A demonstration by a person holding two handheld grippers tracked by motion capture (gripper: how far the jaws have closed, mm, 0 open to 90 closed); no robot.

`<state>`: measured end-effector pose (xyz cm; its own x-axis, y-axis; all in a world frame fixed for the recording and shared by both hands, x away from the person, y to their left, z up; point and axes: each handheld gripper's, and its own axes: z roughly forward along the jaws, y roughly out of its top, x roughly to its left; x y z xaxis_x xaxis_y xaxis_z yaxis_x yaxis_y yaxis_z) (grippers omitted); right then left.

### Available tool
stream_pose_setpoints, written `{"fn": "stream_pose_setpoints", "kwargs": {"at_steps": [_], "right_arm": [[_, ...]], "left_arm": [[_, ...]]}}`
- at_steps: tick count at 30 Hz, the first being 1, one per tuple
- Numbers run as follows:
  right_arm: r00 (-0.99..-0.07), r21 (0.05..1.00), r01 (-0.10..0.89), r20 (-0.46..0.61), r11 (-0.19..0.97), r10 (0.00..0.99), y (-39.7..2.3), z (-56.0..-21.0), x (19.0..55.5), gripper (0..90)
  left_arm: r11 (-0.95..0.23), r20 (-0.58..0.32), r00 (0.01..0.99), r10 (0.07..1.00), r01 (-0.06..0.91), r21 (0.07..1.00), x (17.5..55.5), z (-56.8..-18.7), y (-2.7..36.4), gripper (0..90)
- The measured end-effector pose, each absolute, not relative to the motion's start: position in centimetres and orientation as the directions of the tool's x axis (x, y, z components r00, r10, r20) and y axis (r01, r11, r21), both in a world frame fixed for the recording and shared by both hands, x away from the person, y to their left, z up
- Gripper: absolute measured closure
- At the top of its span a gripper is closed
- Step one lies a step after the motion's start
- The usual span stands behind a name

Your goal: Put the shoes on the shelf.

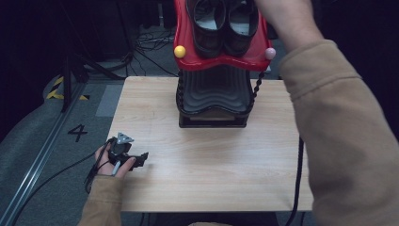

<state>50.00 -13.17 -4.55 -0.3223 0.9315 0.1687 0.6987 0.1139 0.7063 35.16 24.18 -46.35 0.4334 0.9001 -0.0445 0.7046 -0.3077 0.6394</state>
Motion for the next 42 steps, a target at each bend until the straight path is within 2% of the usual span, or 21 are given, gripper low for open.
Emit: {"fn": "stream_pose_setpoints", "kwargs": {"at_steps": [5, 11, 25, 30, 42], "right_arm": [[-0.408, 0.721, 0.665, 0.134, 0.194, 0.903, -16.9, -4.5, 46.8, 48.8], [-0.444, 0.727, 0.646, 0.109, 0.233, 0.890, -19.9, -5.1, 44.6, 47.4], [-0.511, 0.727, 0.612, 0.063, 0.311, 0.857, -22.9, -6.9, 41.7, 43.9], [-0.582, 0.732, 0.574, 0.049, 0.367, 0.812, -24.2, -9.9, 40.4, 42.6], [-0.670, 0.712, 0.544, 0.051, 0.444, 0.741, -26.4, -18.1, 39.2, 42.4]], "left_arm": [[-0.303, -0.041, 0.426, 0.904, 0.704, 0.642, 35.1, -46.2, 24.2, 18.0], [-0.301, -0.049, 0.424, 0.904, 0.715, 0.631, 35.0, -46.0, 24.4, 18.1], [-0.303, -0.042, 0.422, 0.905, 0.713, 0.632, 34.9, -45.9, 24.7, 18.2], [-0.303, -0.038, 0.420, 0.907, 0.713, 0.632, 34.8, -46.0, 24.6, 18.6], [-0.294, -0.030, 0.402, 0.915, 0.717, 0.633, 33.4, -45.8, 25.0, 19.1]]}}
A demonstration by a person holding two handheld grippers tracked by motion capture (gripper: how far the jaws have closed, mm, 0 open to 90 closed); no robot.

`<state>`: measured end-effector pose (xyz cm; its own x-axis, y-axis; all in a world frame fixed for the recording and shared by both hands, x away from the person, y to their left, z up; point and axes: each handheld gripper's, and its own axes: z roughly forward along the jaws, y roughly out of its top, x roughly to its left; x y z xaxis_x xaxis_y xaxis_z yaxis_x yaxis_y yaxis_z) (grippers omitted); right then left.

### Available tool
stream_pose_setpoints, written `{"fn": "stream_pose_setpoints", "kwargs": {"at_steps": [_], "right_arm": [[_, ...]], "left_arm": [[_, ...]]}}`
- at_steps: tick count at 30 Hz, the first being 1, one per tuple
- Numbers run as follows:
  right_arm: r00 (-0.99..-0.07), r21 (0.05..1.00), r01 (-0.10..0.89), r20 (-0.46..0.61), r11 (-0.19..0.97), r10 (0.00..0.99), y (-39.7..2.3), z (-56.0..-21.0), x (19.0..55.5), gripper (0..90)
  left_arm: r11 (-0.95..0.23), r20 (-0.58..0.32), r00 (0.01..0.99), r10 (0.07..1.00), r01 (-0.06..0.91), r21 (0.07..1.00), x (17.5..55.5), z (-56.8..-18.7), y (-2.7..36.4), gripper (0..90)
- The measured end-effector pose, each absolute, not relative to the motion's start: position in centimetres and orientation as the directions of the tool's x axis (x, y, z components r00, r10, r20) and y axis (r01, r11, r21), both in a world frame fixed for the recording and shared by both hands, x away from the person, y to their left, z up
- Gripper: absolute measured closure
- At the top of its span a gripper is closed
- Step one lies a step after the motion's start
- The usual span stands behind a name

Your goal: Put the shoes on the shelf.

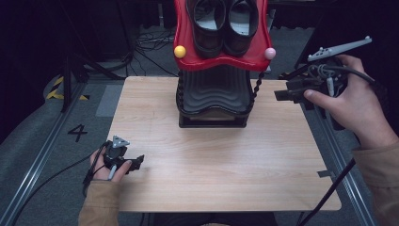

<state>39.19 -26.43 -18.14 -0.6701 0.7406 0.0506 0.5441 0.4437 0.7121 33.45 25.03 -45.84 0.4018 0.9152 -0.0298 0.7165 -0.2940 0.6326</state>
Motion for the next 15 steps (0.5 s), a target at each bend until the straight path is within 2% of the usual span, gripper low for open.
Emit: {"fn": "stream_pose_setpoints", "kwargs": {"at_steps": [15], "right_arm": [[-0.734, 0.699, 0.512, 0.053, 0.500, 0.678, -28.0, -26.6, 39.4, 39.9]], "left_arm": [[-0.293, -0.029, 0.404, 0.914, 0.708, 0.643, 32.9, -45.8, 25.0, 18.6]]}}
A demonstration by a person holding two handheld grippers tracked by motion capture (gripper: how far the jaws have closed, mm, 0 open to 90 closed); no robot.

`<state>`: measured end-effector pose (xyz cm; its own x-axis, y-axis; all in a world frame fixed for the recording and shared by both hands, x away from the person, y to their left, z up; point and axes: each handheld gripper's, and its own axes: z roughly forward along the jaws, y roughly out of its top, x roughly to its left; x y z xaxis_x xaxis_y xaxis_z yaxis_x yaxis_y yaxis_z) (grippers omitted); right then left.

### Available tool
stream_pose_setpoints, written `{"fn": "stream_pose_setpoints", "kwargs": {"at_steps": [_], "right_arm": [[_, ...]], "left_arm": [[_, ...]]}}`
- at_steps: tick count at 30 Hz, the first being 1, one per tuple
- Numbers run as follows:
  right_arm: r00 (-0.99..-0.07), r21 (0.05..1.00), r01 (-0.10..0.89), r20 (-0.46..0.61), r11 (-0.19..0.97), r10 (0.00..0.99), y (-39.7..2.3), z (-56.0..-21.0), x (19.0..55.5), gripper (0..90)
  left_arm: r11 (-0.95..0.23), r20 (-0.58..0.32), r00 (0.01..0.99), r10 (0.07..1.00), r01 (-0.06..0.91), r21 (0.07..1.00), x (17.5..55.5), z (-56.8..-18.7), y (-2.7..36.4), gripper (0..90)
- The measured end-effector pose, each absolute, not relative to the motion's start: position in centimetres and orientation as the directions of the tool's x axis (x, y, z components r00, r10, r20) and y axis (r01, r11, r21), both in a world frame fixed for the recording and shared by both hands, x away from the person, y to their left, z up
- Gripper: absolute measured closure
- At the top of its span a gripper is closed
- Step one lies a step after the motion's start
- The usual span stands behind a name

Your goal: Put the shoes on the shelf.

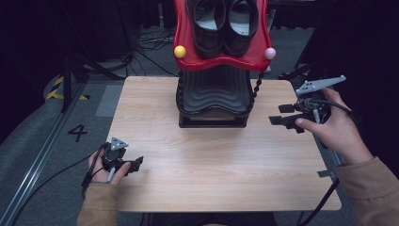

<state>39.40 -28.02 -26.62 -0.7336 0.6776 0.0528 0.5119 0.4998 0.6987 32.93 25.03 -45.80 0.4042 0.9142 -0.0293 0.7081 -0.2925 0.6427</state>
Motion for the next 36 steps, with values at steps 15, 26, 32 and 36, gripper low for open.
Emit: {"fn": "stream_pose_setpoints", "kwargs": {"at_steps": [15, 26, 32, 36], "right_arm": [[-0.809, 0.708, 0.459, 0.083, 0.537, 0.582, -28.4, -36.4, 38.9, 37.9], [-0.785, 0.681, 0.511, 0.122, 0.524, 0.608, -29.1, -42.3, 39.3, 37.4], [-0.776, 0.641, 0.536, 0.119, 0.550, 0.619, -29.2, -45.2, 39.4, 37.1], [-0.765, 0.614, 0.547, 0.093, 0.568, 0.637, -29.3, -46.6, 39.2, 36.7]], "left_arm": [[-0.302, -0.026, 0.412, 0.911, 0.708, 0.638, 33.0, -46.0, 24.7, 18.8], [-0.303, -0.031, 0.413, 0.910, 0.716, 0.629, 33.0, -46.1, 24.4, 18.9], [-0.316, -0.029, 0.422, 0.906, 0.720, 0.618, 33.2, -46.4, 24.3, 18.8], [-0.317, -0.027, 0.422, 0.906, 0.721, 0.617, 33.3, -46.4, 24.3, 18.9]]}}
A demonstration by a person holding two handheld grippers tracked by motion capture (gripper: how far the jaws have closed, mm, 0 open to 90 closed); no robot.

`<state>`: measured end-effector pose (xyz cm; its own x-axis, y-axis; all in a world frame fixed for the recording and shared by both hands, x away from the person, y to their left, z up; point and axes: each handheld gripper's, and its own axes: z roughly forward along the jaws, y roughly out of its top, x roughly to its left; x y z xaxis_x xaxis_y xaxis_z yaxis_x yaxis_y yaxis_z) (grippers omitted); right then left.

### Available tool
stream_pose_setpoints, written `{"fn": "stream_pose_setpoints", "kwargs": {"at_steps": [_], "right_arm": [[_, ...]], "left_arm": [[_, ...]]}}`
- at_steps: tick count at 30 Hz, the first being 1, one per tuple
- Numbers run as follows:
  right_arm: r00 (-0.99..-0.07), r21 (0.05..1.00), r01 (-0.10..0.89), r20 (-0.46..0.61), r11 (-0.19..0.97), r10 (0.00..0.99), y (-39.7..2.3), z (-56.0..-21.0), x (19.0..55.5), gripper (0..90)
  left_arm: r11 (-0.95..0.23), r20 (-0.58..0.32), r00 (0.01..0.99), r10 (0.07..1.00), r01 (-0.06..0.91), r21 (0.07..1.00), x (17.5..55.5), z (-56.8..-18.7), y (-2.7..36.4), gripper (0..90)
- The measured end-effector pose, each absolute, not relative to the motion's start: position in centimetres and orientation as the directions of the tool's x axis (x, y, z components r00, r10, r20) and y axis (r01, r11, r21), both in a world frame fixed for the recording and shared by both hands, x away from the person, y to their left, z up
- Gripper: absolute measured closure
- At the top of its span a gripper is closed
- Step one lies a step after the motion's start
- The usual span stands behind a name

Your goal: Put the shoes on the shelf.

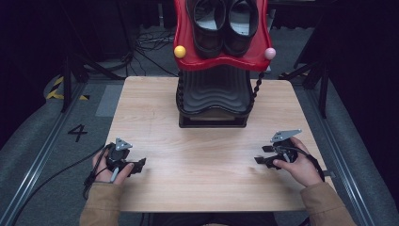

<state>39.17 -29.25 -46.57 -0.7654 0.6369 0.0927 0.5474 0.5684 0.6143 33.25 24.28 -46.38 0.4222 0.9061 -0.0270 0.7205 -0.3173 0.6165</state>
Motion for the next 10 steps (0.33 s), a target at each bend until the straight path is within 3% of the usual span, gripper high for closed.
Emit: {"fn": "stream_pose_setpoints", "kwargs": {"at_steps": [10], "right_arm": [[-0.756, 0.633, 0.542, 0.081, 0.552, 0.649, -29.49, -47.56, 39.03, 36.2]], "left_arm": [[-0.324, -0.024, 0.426, 0.904, 0.723, 0.610, 33.54, -46.65, 24.48, 18.6]]}}
